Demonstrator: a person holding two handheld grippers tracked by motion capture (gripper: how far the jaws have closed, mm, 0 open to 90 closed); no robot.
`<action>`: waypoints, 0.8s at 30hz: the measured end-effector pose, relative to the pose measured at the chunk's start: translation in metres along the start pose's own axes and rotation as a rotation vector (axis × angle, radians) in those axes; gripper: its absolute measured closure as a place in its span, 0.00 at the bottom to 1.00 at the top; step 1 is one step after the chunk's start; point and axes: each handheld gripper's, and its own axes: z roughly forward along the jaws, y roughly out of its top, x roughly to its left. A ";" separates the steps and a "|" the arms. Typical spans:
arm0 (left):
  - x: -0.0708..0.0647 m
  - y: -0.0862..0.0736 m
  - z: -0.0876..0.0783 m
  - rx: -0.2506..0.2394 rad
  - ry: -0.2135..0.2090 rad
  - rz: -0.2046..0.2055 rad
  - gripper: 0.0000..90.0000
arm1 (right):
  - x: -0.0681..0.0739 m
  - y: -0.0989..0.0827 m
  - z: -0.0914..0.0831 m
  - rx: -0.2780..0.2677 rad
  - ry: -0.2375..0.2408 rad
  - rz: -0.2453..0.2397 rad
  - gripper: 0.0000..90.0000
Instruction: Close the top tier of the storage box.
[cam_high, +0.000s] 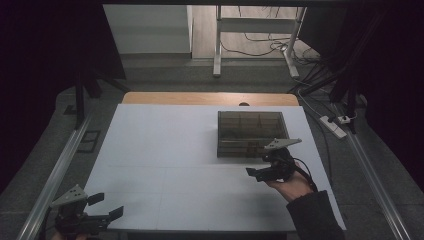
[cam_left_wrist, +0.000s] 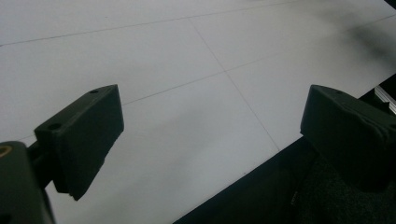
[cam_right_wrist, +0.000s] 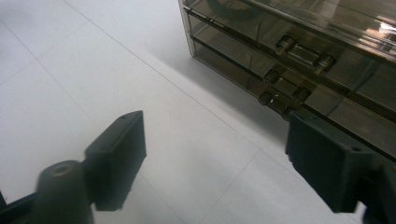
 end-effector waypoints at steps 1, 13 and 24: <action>0.000 0.000 0.000 0.000 0.000 0.000 0.07 | 0.000 -0.001 -0.002 -0.010 0.001 0.008 0.19; 0.000 0.000 0.000 0.001 0.001 -0.001 0.07 | 0.002 -0.011 -0.007 -0.031 -0.009 0.017 0.02; 0.000 0.000 0.000 0.001 0.001 -0.001 0.07 | 0.005 -0.019 -0.013 -0.037 -0.033 0.003 0.00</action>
